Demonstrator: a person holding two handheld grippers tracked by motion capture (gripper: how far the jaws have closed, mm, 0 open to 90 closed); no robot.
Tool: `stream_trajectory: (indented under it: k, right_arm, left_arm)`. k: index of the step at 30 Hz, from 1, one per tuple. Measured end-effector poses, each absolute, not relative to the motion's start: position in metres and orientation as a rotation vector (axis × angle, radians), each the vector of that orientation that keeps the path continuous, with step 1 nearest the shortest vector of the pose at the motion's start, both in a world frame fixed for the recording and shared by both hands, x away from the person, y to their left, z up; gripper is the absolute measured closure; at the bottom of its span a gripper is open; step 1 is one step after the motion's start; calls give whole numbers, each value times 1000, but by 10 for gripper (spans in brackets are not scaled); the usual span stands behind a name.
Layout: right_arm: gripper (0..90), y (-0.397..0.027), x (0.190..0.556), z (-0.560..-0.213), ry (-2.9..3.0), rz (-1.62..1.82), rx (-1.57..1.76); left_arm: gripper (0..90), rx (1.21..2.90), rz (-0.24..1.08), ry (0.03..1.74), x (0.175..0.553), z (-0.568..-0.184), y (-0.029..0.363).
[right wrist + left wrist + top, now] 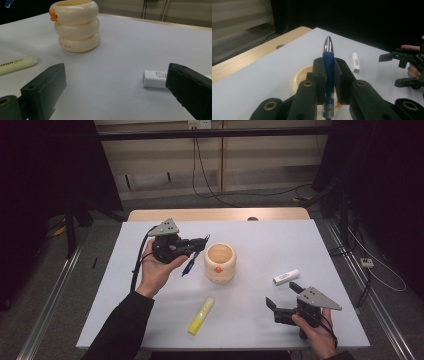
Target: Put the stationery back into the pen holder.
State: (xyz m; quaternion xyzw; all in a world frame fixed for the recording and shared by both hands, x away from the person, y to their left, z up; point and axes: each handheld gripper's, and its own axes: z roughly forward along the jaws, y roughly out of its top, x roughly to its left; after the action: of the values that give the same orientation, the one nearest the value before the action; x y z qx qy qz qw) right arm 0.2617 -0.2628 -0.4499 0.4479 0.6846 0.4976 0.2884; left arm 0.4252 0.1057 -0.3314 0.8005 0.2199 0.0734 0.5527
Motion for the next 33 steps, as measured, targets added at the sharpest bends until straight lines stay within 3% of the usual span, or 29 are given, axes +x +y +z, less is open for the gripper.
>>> stream_trajectory:
  k: [33]
  right_arm:
    - [30,-263,260,-450,1833,1330,1198]
  left_arm:
    - [807,1881,194,515,466,-313,64]
